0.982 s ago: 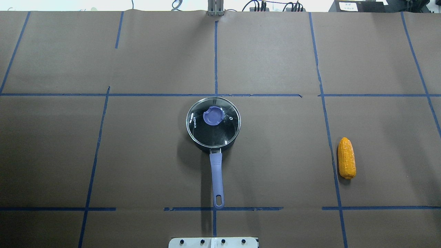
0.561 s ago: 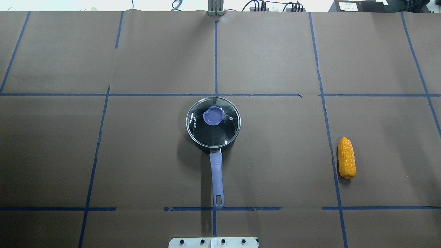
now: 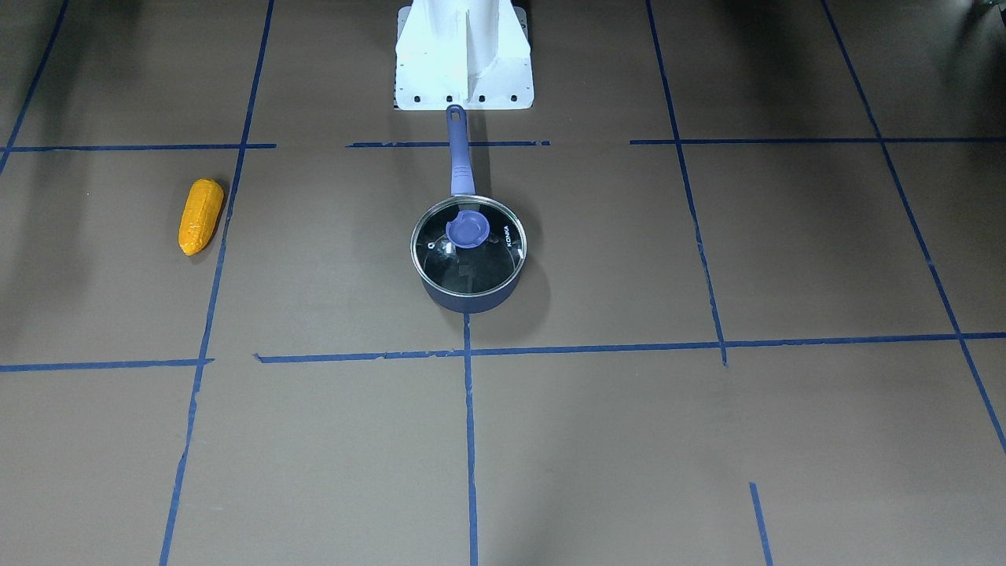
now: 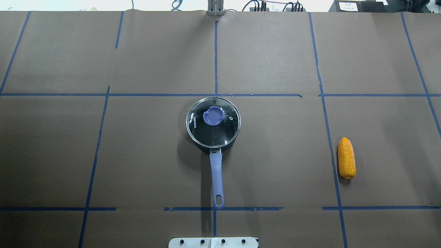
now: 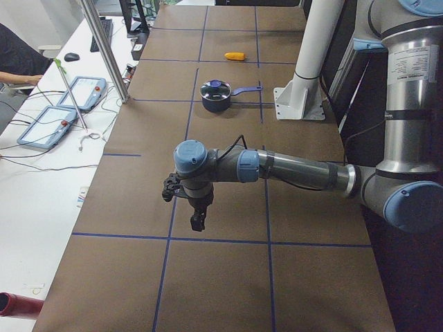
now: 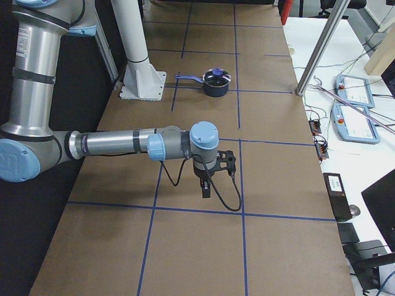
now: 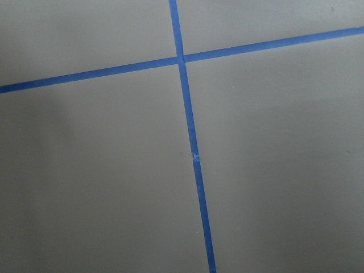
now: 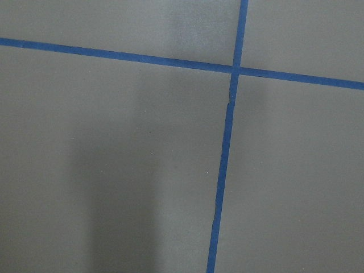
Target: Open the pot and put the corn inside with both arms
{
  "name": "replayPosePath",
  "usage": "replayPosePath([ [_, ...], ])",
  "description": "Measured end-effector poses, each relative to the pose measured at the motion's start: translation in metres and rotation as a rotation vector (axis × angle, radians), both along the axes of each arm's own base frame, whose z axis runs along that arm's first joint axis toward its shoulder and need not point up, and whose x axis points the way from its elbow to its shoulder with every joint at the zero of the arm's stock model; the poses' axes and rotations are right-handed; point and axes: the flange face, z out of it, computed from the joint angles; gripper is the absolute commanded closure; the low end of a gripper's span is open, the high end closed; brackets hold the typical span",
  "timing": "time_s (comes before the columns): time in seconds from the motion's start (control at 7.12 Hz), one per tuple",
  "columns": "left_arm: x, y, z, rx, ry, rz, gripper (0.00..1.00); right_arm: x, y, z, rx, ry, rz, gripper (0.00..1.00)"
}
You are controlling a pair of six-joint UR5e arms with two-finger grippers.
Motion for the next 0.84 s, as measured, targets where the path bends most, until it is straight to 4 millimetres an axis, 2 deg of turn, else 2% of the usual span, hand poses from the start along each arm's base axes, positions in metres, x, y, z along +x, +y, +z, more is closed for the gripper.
replayPosePath([
  [0.14, 0.014, -0.004, -0.02, 0.007, 0.043, -0.014, 0.0, -0.001, 0.0, 0.001, -0.004, -0.009, 0.0, 0.0],
  [0.28, 0.047, -0.009, -0.055, 0.001, 0.076, -0.018, 0.0, -0.001, 0.0, 0.003, -0.009, -0.013, 0.0, 0.0],
  [0.42, 0.096, -0.014, -0.106, -0.006, 0.101, -0.01, 0.0, -0.001, 0.0, 0.005, -0.013, -0.015, -0.001, 0.0],
  [0.7, 0.21, -0.013, -0.235, -0.031, 0.112, -0.078, 0.0, -0.002, 0.0, 0.008, -0.021, -0.014, -0.001, 0.0],
  [0.84, 0.285, 0.002, -0.295, -0.051, 0.107, -0.102, 0.0, -0.002, 0.0, 0.008, -0.023, -0.017, -0.001, 0.0],
])
